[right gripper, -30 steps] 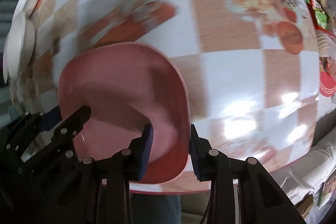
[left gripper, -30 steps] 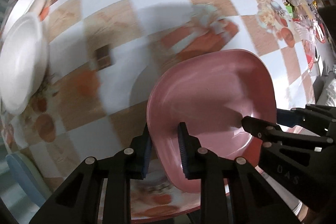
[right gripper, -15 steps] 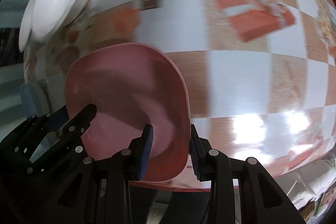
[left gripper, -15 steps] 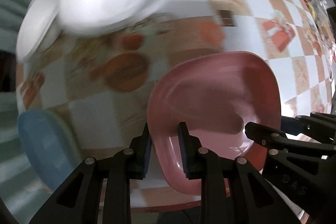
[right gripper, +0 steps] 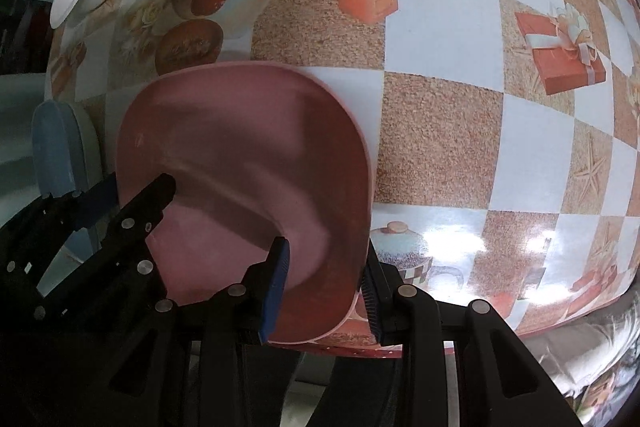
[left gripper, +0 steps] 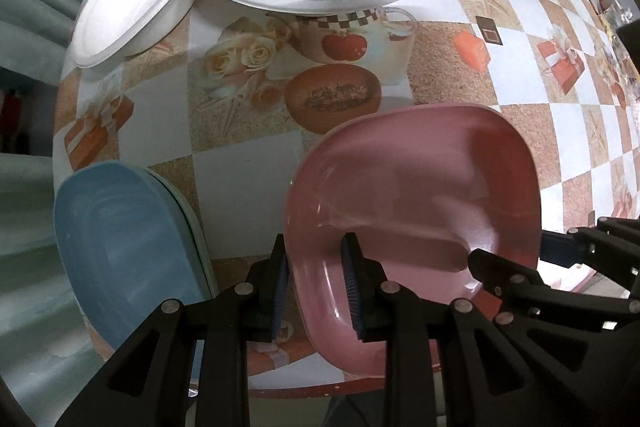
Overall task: Organize plates and bowls
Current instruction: 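Carry the pink plate onto the blue plate and open the left tool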
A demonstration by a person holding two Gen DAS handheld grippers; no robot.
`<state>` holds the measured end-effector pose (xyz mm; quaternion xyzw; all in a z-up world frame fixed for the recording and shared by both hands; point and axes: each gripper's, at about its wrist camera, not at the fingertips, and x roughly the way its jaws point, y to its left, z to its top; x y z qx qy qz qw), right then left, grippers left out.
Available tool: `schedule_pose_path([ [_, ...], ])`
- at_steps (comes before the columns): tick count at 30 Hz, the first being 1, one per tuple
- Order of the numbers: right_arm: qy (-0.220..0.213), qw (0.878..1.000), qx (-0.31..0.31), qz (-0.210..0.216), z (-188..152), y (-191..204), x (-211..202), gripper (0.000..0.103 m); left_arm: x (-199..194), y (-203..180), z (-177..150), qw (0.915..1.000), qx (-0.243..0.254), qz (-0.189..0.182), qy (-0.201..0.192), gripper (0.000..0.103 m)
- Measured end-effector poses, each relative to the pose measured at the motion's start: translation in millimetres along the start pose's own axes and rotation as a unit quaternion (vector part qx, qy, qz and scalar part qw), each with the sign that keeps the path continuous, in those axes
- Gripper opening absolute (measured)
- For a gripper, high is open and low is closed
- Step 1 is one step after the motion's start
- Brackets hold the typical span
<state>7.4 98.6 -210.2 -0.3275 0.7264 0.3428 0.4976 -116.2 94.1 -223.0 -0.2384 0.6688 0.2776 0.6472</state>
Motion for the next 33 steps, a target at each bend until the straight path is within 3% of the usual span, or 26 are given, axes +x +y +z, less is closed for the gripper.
schedule_pose_path([
  [8, 0.002, 1.0, -0.015, -0.009, 0, 9, 11, 0.037, -22, -39, -37, 1.0, 0.0, -0.001, -0.008, 0.029],
  [18, 0.004, 1.0, -0.022, -0.015, -12, 16, 8, 0.037, -32, -68, -13, 1.0, 0.004, -0.001, -0.007, 0.029],
  [33, 0.019, 1.0, 0.019, -0.004, -1, 6, -1, 0.032, -26, -68, 0, 0.9995, 0.022, -0.016, 0.018, 0.027],
])
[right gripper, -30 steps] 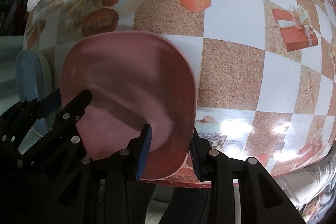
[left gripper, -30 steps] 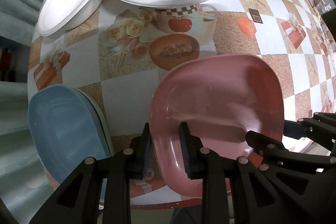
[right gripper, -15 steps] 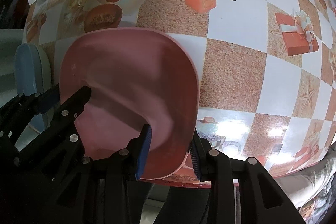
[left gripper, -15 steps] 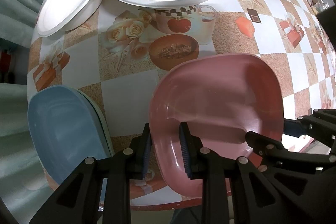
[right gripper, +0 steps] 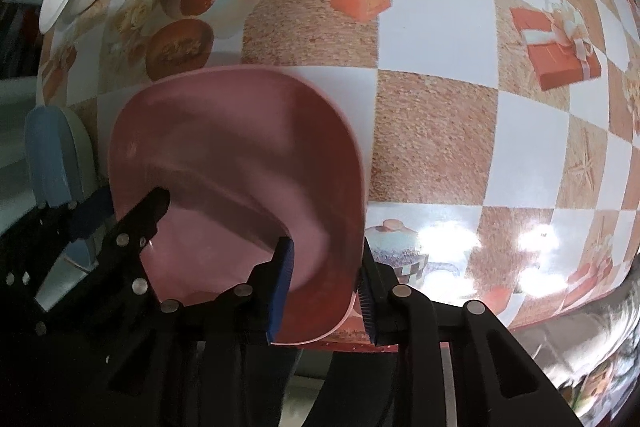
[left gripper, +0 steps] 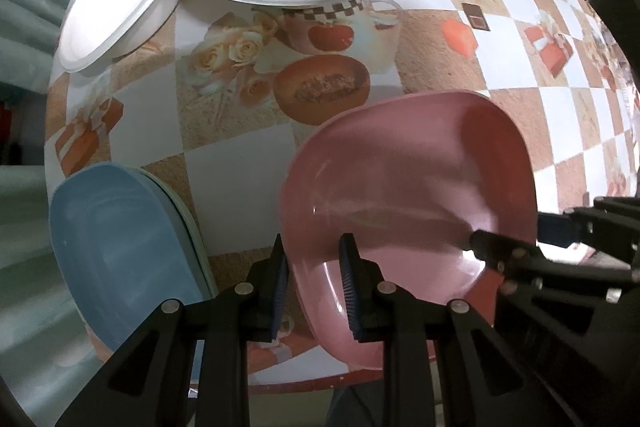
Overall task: Organize plates and bowls
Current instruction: 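Carry the pink plate onto the blue plate and open the left tool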
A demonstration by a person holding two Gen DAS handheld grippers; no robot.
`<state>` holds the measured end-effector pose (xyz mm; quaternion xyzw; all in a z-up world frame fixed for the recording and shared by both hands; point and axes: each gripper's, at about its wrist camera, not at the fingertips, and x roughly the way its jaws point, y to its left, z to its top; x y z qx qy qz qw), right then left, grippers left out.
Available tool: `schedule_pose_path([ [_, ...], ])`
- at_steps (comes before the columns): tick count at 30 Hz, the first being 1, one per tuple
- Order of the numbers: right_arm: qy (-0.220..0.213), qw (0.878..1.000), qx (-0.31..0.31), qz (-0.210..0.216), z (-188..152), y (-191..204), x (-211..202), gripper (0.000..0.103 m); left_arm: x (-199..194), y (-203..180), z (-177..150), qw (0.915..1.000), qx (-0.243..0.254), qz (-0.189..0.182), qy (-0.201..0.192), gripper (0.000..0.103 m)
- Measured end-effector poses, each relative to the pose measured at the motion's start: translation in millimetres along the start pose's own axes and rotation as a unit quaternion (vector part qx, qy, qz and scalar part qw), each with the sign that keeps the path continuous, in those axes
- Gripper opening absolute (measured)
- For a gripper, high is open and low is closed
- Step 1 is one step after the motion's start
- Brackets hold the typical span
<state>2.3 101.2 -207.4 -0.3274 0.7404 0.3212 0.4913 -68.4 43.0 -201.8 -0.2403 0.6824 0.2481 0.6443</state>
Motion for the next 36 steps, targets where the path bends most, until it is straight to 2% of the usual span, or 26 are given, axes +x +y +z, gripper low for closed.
schedule_pose_path([
  [5, -0.001, 1.0, 0.001, 0.003, 3, 3, -14, 0.032, -14, 1, 1, 0.9999, 0.007, 0.005, -0.012, 0.027],
  [16, -0.023, 0.999, -0.022, 0.019, 12, 24, -57, 0.032, -52, 27, 16, 0.9988, -0.022, 0.014, -0.042, 0.027],
  [20, -0.026, 0.999, -0.039, 0.022, 18, 43, -70, 0.032, -64, 41, 12, 0.9977, -0.04, 0.019, -0.051, 0.027],
  [25, -0.03, 0.996, -0.077, 0.023, 22, 75, -80, 0.032, -71, 79, 3, 0.9952, -0.078, 0.021, -0.055, 0.027],
  [36, -0.011, 0.989, -0.146, 0.032, 25, 135, -73, 0.033, -72, 135, -30, 0.9878, -0.144, 0.037, -0.046, 0.027],
])
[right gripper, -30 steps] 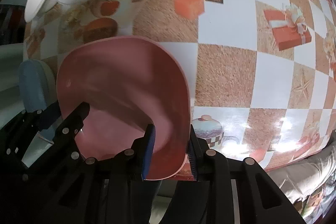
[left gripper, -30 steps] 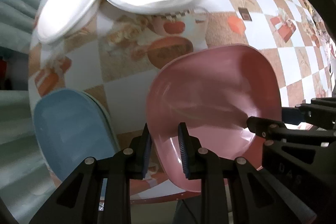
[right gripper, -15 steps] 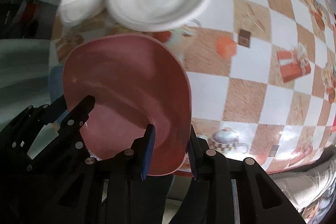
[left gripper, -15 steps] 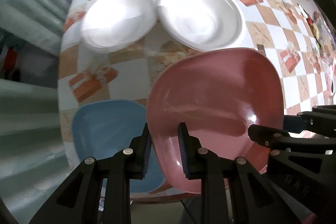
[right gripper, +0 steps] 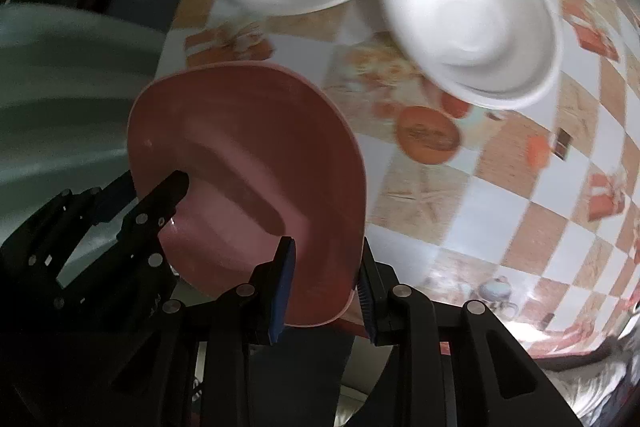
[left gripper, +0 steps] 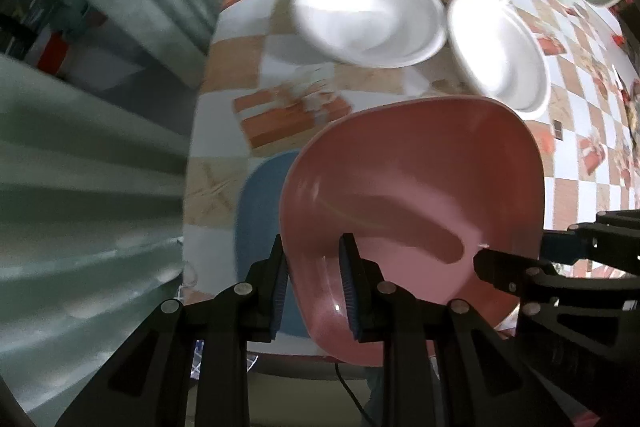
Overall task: Organize plates and bowls
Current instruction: 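Carry the pink plate onto the blue plate and open the left tool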
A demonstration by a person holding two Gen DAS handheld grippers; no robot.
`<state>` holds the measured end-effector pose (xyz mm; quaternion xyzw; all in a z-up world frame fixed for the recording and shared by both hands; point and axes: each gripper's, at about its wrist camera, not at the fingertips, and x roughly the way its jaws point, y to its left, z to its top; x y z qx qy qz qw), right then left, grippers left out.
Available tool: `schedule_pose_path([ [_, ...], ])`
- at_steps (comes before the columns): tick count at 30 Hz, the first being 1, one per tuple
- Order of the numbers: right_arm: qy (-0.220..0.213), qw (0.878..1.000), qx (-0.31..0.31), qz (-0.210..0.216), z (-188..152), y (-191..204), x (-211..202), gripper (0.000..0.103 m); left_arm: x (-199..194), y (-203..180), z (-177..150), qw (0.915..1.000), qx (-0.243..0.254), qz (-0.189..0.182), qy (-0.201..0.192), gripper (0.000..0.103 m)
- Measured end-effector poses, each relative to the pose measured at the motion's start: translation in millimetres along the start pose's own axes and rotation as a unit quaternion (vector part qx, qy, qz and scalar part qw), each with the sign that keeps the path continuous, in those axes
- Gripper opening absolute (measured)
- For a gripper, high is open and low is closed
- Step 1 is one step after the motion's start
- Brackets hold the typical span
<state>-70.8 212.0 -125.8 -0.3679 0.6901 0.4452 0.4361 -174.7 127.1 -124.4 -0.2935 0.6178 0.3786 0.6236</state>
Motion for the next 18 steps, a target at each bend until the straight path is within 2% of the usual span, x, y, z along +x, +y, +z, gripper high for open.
schedule_pose_path([
  [4, 0.016, 1.0, -0.01, 0.014, 8, 12, 8, 0.032, 3, 14, -3, 0.9999, -0.003, 0.01, 0.004, 0.027],
  [13, 0.043, 0.999, -0.009, 0.03, 8, 14, 19, 0.033, 12, 26, -7, 0.9998, -0.008, 0.011, 0.013, 0.027],
  [15, 0.044, 0.998, -0.006, 0.035, 8, 11, 22, 0.033, 13, 26, -8, 0.9998, -0.008, 0.01, 0.012, 0.032],
  [17, 0.047, 0.998, -0.004, 0.05, 12, 7, 25, 0.034, 10, 23, -7, 0.9998, -0.008, 0.009, 0.013, 0.048],
  [18, 0.048, 0.998, -0.004, 0.048, 14, 11, 28, 0.034, 10, 24, -6, 0.9998, -0.012, 0.016, 0.01, 0.052],
])
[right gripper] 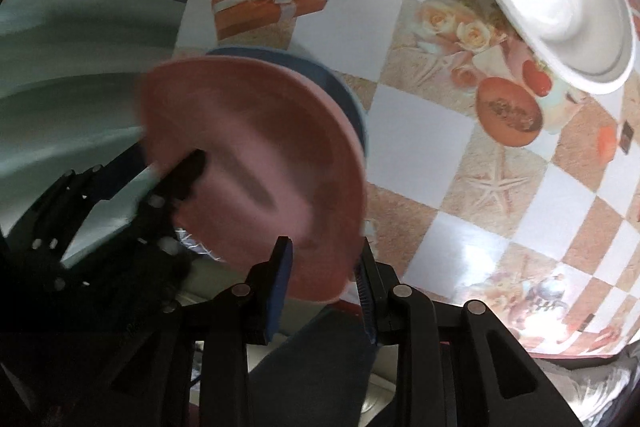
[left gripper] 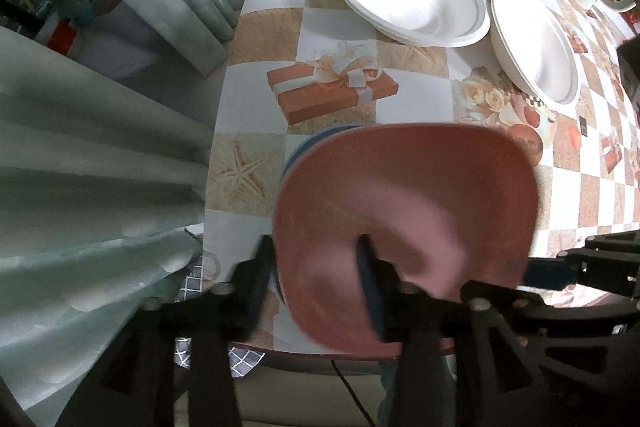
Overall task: Organize plates and bowls
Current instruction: 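Carry the pink plate onto the blue plate and open the left tool, then move the left tool to a white bowl and grasp its rim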
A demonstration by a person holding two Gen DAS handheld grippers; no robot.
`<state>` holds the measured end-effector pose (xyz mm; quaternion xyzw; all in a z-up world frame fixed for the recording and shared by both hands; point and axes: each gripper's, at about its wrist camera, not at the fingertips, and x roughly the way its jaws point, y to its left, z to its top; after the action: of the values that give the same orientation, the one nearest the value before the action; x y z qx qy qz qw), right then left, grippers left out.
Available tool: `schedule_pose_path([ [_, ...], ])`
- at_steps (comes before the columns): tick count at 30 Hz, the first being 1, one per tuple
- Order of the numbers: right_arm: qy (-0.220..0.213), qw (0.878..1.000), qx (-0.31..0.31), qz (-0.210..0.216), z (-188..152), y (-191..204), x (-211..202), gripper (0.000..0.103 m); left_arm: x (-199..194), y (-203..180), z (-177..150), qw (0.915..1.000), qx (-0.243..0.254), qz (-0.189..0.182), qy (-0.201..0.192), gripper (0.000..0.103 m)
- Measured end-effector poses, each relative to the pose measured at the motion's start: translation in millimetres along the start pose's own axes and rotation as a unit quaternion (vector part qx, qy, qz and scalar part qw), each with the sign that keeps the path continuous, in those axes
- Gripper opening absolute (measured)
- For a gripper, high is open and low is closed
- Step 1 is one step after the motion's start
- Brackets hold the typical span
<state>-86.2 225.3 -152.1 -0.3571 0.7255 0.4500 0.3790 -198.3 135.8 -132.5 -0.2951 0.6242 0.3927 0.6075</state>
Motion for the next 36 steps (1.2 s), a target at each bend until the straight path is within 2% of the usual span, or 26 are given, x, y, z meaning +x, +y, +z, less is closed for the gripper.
schedule_pose_path([
  [2, 0.0, 1.0, 0.005, 0.001, 0, -6, -1, 0.037, -5, 1, 1, 1.0, -0.004, 0.006, -0.006, 0.068],
  [3, -0.001, 1.0, 0.01, 0.002, 0, -10, -3, 0.043, -7, 3, 1, 0.9998, -0.011, 0.011, -0.013, 0.072],
  [5, -0.011, 1.0, 0.022, -0.011, 0, -21, -8, 0.073, -9, 8, 1, 0.9994, -0.024, 0.013, -0.021, 0.078],
  [6, -0.018, 0.999, 0.026, -0.014, -1, -28, -12, 0.076, -11, 11, 1, 0.9992, -0.032, 0.006, -0.024, 0.08],
  [9, -0.041, 0.998, 0.048, -0.003, -4, -48, -29, 0.078, -14, 13, 2, 0.9988, -0.041, -0.011, -0.022, 0.081],
  [14, -0.053, 0.994, 0.092, -0.006, -14, -83, -40, 0.078, -17, -2, 6, 0.9991, -0.025, -0.034, -0.011, 0.081],
  [19, -0.063, 0.985, 0.158, -0.001, -31, -127, -46, 0.078, -30, -36, 18, 0.9983, 0.015, -0.054, -0.019, 0.081],
  [24, -0.081, 0.979, 0.188, -0.01, -36, -161, -61, 0.078, -39, -67, 41, 0.9963, 0.032, -0.076, -0.024, 0.081],
  [30, -0.108, 0.972, 0.205, -0.032, -26, -184, -85, 0.078, -38, -93, 76, 0.9952, 0.012, -0.094, -0.024, 0.081],
  [36, -0.134, 0.971, 0.189, -0.06, 8, -197, -103, 0.078, -15, -109, 98, 0.9952, -0.03, -0.093, 0.002, 0.081],
])
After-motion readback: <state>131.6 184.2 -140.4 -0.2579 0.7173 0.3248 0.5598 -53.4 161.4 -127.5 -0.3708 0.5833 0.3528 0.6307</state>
